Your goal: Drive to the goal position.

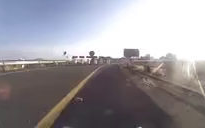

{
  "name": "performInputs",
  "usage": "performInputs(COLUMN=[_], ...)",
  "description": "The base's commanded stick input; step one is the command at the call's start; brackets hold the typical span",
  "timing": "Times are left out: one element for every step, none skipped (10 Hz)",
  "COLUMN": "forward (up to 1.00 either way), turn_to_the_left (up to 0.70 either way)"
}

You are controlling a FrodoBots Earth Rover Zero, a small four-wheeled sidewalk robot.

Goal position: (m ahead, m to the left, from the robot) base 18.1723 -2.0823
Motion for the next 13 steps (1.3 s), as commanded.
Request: performInputs(forward=[0.50, 0.50, 0.50, 0.50, 0.50, 0.50, 0.50, 0.50, 0.50, 0.50, 0.50, 0.50, 0.50], turn_to_the_left=[0.00, 0.00, 0.00, 0.00, 0.00, 0.00, 0.00, 0.00, 0.00, 0.00, 0.00, -0.29, -0.42])
